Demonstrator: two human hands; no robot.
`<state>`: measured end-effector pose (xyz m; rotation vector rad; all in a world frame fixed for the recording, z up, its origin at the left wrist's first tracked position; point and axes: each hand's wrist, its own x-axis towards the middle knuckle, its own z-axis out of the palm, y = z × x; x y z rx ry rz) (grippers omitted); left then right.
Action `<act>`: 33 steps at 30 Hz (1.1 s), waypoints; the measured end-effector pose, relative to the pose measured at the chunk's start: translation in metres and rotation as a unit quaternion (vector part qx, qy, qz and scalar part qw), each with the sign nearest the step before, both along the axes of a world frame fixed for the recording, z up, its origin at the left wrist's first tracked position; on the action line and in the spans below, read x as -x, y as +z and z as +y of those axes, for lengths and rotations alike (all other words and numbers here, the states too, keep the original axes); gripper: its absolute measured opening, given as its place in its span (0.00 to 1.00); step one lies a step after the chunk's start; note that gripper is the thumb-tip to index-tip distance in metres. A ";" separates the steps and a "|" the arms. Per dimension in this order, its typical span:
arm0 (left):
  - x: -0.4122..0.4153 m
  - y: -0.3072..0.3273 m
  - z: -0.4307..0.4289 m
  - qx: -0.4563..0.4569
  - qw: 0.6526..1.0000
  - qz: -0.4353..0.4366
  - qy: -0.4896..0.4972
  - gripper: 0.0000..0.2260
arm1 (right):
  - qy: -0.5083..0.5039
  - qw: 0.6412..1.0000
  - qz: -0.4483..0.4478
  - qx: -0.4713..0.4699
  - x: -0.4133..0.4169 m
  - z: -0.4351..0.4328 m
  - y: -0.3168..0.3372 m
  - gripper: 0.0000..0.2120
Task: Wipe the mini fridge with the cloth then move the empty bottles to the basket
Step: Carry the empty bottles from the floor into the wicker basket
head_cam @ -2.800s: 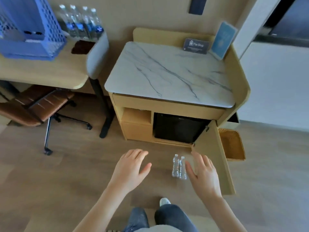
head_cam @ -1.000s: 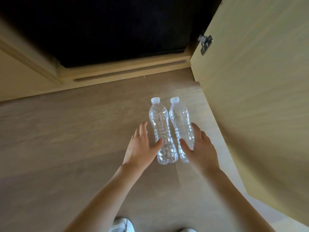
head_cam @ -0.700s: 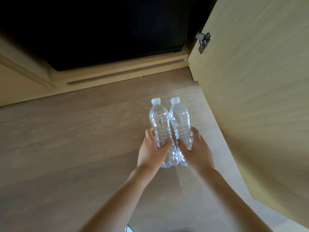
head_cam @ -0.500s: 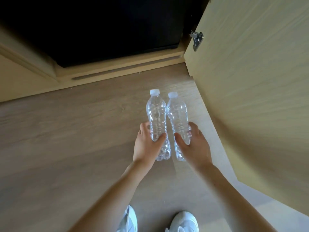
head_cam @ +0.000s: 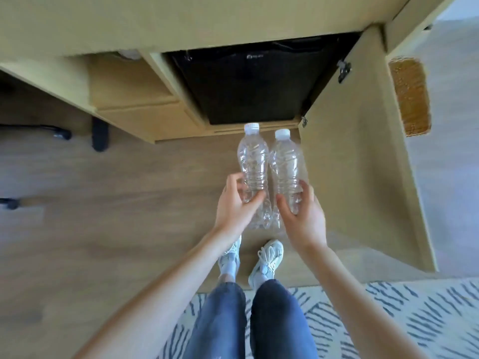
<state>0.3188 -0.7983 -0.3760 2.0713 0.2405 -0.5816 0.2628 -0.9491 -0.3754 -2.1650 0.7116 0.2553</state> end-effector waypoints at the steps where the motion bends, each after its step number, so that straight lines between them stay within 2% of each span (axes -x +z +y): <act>1: 0.005 0.039 0.002 0.004 1.000 -0.005 -0.001 0.25 | 0.004 1.000 -0.007 0.012 0.002 0.000 0.037 0.31; 3: 0.017 0.117 0.008 0.008 1.000 -0.019 0.002 0.27 | 0.009 1.000 -0.014 0.021 0.010 0.004 0.114 0.30; 7: 0.031 0.235 0.013 0.050 0.997 -0.062 0.018 0.27 | 0.017 0.997 -0.072 0.019 0.024 0.006 0.231 0.28; 10: 0.044 0.305 0.017 0.067 0.992 -0.100 0.022 0.26 | 0.022 0.993 -0.117 0.022 0.036 0.009 0.298 0.28; 13: 0.059 0.348 0.019 0.083 0.985 -0.146 0.033 0.26 | 0.014 0.988 -0.154 0.008 0.049 0.011 0.343 0.27; 21: 0.069 0.408 0.023 0.139 0.962 -0.235 -0.022 0.22 | -0.041 0.974 -0.223 0.020 0.065 0.020 0.398 0.28; 28: 0.052 0.430 0.018 0.186 0.943 -0.222 -0.164 0.20 | -0.188 0.948 -0.255 0.033 0.086 0.033 0.415 0.27; 31: 0.050 0.430 0.014 0.205 0.930 -0.204 -0.225 0.20 | -0.254 0.928 -0.267 0.055 0.103 0.040 0.416 0.21; 33: 0.051 0.428 0.007 0.215 0.922 -0.186 -0.263 0.20 | -0.299 0.912 -0.271 0.077 0.117 0.041 0.412 0.23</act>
